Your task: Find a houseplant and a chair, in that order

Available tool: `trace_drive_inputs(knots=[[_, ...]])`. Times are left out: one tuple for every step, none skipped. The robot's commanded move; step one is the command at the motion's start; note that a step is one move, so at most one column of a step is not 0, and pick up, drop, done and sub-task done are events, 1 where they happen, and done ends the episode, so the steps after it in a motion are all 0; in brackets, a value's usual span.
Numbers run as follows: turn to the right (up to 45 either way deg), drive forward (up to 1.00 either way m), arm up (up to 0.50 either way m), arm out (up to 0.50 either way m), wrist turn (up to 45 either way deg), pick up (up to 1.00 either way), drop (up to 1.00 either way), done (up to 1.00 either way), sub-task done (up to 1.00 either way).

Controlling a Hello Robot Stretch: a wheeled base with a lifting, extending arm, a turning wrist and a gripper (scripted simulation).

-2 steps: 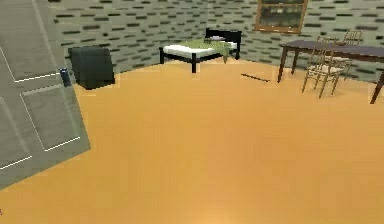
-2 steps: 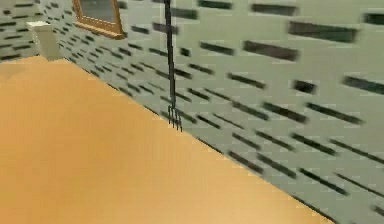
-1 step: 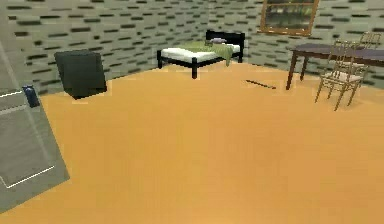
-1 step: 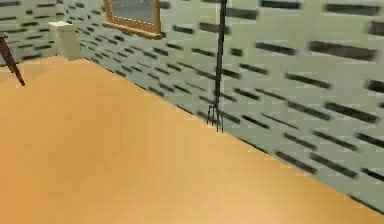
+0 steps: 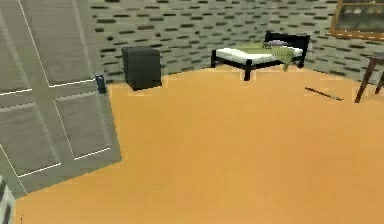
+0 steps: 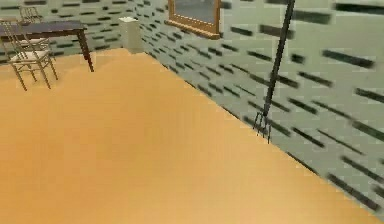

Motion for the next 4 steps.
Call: trace_drive_inputs(knots=[[0.0,1.00,0.00,0.00,0.0,0.00,0.00,0.00,0.00],[-3.0,0.00,0.00,0.00,0.0,0.00,0.00,0.00,0.00],[0.0,0.75,0.00,0.00,0.0,0.00,0.00,0.00,0.00],[-27.0,0.00,0.00,0.00,0.0,0.00,0.00,0.00,0.00]])
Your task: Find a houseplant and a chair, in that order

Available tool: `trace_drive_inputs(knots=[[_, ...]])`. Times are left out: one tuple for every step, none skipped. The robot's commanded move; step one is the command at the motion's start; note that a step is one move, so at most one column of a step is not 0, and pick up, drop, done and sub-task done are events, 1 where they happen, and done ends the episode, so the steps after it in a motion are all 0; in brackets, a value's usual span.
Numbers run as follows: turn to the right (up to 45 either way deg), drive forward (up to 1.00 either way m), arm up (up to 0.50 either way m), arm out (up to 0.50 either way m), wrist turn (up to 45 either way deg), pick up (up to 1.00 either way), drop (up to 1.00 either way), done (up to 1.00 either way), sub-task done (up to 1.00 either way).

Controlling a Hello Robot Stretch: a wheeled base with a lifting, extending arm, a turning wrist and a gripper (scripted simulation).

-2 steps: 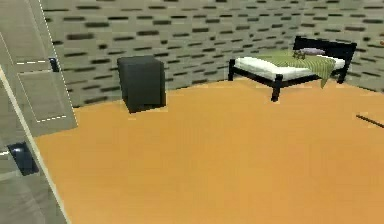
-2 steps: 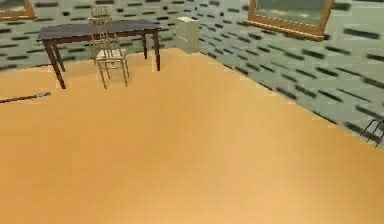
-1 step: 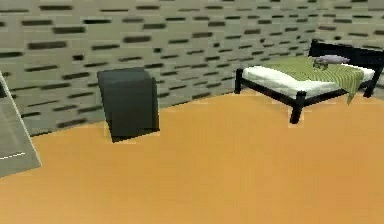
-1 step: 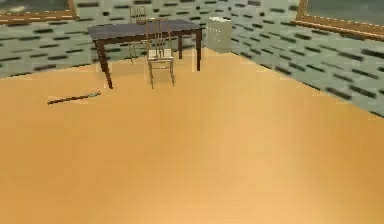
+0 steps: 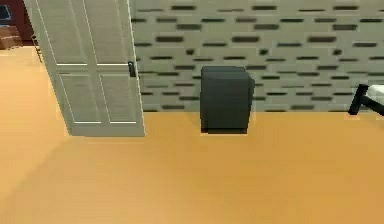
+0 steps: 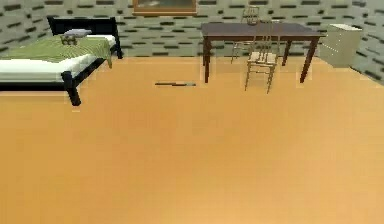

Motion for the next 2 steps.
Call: trace_drive_inputs(knots=[[0.0,0.65,0.00,0.00,0.0,0.00,0.00,0.00,0.00],[-42.0,0.00,0.00,0.00,0.0,0.00,0.00,0.00,0.00]])
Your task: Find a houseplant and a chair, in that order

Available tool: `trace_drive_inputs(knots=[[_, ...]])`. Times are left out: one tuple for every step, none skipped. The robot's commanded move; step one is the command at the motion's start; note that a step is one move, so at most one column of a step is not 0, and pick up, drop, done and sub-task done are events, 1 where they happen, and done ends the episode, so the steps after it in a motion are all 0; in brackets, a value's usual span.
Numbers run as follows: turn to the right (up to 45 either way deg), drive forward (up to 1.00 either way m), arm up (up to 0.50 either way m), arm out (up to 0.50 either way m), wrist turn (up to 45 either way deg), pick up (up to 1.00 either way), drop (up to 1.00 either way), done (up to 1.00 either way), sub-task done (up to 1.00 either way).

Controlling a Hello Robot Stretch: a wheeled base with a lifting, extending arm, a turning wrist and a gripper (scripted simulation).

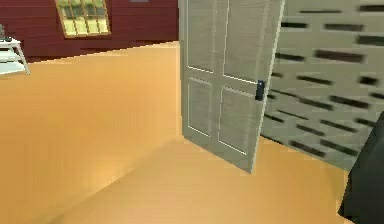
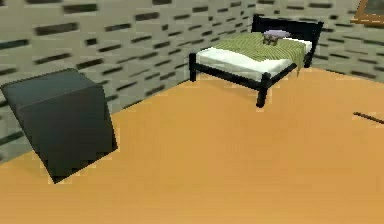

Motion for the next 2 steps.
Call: trace_drive_inputs(knots=[[0.0,0.50,0.00,0.00,0.0,0.00,0.00,0.00,0.00],[-33.0,0.00,0.00,0.00,0.0,0.00,0.00,0.00,0.00]])
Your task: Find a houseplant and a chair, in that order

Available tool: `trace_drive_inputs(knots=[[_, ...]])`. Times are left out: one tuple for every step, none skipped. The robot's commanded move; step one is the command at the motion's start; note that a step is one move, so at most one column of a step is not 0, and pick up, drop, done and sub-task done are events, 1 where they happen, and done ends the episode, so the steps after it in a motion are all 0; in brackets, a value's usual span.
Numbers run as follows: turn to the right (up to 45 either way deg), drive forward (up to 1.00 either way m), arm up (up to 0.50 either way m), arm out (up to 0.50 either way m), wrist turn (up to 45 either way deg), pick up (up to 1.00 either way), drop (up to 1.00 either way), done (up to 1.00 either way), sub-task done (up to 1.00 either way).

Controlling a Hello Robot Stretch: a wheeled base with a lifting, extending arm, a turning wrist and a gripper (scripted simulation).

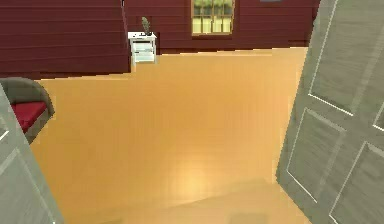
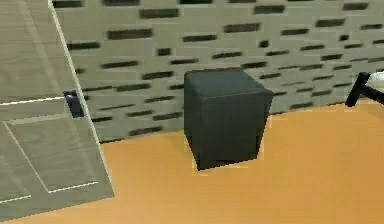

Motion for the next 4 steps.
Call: trace_drive_inputs(knots=[[0.0,1.00,0.00,0.00,0.0,0.00,0.00,0.00,0.00],[-6.0,0.00,0.00,0.00,0.0,0.00,0.00,0.00,0.00],[0.0,0.45,0.00,0.00,0.0,0.00,0.00,0.00,0.00],[39.0,0.00,0.00,0.00,0.0,0.00,0.00,0.00,0.00]])
